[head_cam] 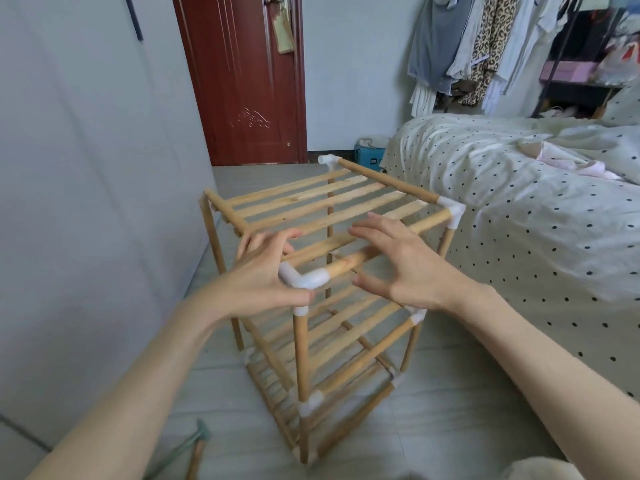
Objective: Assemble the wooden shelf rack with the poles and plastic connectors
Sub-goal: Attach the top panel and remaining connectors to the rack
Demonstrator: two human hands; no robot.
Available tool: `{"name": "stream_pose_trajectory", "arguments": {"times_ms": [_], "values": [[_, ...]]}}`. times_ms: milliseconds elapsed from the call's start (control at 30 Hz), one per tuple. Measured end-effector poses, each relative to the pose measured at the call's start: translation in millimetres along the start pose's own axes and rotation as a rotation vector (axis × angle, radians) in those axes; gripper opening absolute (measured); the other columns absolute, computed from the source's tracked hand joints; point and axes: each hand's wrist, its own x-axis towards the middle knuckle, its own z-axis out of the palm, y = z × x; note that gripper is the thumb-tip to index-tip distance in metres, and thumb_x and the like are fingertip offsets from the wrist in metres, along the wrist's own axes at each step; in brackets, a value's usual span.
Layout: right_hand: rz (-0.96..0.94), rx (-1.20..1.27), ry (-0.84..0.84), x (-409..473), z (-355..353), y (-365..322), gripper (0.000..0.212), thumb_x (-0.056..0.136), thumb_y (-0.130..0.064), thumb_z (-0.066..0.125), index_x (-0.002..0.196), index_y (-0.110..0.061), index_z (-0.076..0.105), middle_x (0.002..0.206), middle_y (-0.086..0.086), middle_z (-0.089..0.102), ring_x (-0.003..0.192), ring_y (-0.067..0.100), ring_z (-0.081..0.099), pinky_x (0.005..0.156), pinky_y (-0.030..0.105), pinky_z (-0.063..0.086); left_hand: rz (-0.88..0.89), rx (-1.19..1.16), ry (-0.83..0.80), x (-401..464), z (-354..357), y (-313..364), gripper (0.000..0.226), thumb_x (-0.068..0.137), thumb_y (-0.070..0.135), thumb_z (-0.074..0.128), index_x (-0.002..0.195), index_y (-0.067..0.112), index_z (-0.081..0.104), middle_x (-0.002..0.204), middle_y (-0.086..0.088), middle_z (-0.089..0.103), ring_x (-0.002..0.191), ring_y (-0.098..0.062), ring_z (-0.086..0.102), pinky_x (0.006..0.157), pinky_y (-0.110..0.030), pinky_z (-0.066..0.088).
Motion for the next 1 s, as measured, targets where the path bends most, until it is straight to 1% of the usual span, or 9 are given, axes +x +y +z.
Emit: {"name": "stream_pose_trajectory", "arguments": {"times_ms": [100, 200, 267, 333, 400, 600, 733, 900, 1000], "values": [[-0.071, -0.179, -0.251, 26.2, 6.9, -1.4, 0.090, 0.080, -0.056, 0.060, 0.149, -0.018, 0.017, 0.156, -0.003, 0.016, 0.144, 0.010, 0.001, 0.114, 0.032, -0.007, -0.071, 0.041, -0.067, -8.4, -20.4, -13.0, 0.099, 0.054, 0.051, 0.059, 0.142, 0.036, 0.017, 0.131, 0.011, 0.032, 0.137, -0.007, 0.005, 0.117, -0.040, 0.008], [-0.077, -0.255, -0.321, 54.9, 14.6, -11.7, 0.093, 0.079, -0.058, 0.060, 0.149, -0.016, 0.017, 0.154, 0.002, 0.022, 0.143, 0.016, 0.011, 0.116, 0.035, 0.001, -0.157, 0.275, -0.079, -6.7, -26.1, -16.7, 0.094, 0.075, 0.037, 0.065, 0.149, 0.018, 0.010, 0.152, 0.000, 0.022, 0.143, -0.012, -0.007, 0.117, -0.035, -0.006], [-0.109, -0.306, -0.321, 66.7, 23.1, -20.9, 0.085, 0.079, -0.058, 0.059, 0.145, -0.014, 0.027, 0.143, 0.005, 0.035, 0.134, 0.023, 0.030, 0.113, 0.034, 0.017, -0.179, 0.472, 0.007, -4.7, -19.3, -13.9, 0.084, 0.081, 0.038, 0.061, 0.148, 0.012, 0.017, 0.154, -0.006, 0.020, 0.145, -0.019, 0.000, 0.117, -0.037, -0.003], [-0.115, -0.320, -0.269, 72.1, 32.3, -27.3, 0.075, 0.080, -0.056, 0.059, 0.138, -0.014, 0.038, 0.129, 0.005, 0.043, 0.118, 0.023, 0.043, 0.100, 0.033, 0.035, -0.169, 0.620, 0.134, -3.8, -9.0, -9.4, 0.073, 0.082, 0.049, 0.054, 0.141, 0.012, 0.034, 0.146, -0.008, 0.034, 0.141, -0.022, 0.017, 0.117, -0.041, 0.002], [-0.105, -0.312, -0.236, 74.6, 37.2, -28.6, 0.071, 0.080, -0.056, 0.059, 0.135, -0.013, 0.042, 0.124, 0.004, 0.045, 0.113, 0.022, 0.046, 0.094, 0.034, 0.042, -0.150, 0.675, 0.236, -0.9, -0.9, -4.5, 0.069, 0.081, 0.058, 0.048, 0.134, 0.013, 0.045, 0.137, -0.008, 0.046, 0.133, -0.024, 0.033, 0.115, -0.040, 0.011], [0.003, -0.309, -0.356, 84.5, 31.8, -15.3, 0.088, 0.071, -0.070, 0.055, 0.135, -0.011, 0.039, 0.124, 0.004, 0.046, 0.112, 0.021, 0.045, 0.094, 0.035, 0.043, -0.171, 0.647, 0.282, 14.8, 2.0, 1.5, 0.065, 0.077, 0.059, 0.051, 0.119, 0.010, 0.057, 0.125, -0.010, 0.055, 0.119, -0.026, 0.048, 0.110, -0.037, 0.024], [0.017, -0.305, -0.308, 87.5, 35.3, -12.7, 0.071, 0.072, -0.069, 0.054, 0.118, -0.015, 0.051, 0.109, 0.002, 0.051, 0.091, 0.016, 0.046, 0.080, 0.031, 0.043, -0.160, 0.652, 0.291, 16.9, -2.5, -7.8, 0.056, 0.077, 0.052, 0.054, 0.116, 0.011, 0.058, 0.118, -0.008, 0.058, 0.113, -0.024, 0.050, 0.109, -0.036, 0.027], [-0.014, -0.356, -0.229, 89.6, 41.3, -15.6, 0.065, 0.071, -0.068, 0.044, 0.106, -0.014, 0.055, 0.100, 0.002, 0.054, 0.086, 0.018, 0.049, 0.069, 0.026, 0.035, -0.166, 0.659, 0.289, 19.9, -6.0, -9.8, 0.045, 0.076, 0.046, 0.054, 0.103, 0.012, 0.062, 0.104, -0.006, 0.063, 0.102, -0.023, 0.055, 0.106, -0.036, 0.029], [-0.016, -0.366, -0.224, 91.5, 40.8, -14.8, 0.059, 0.074, -0.062, 0.048, 0.106, -0.013, 0.056, 0.100, 0.004, 0.055, 0.080, 0.017, 0.044, 0.068, 0.026, 0.034, -0.167, 0.670, 0.276, 21.7, -7.3, -8.2, 0.038, 0.075, 0.042, 0.054, 0.097, 0.011, 0.062, 0.097, -0.006, 0.063, 0.097, -0.023, 0.056, 0.105, -0.038, 0.031]]}}
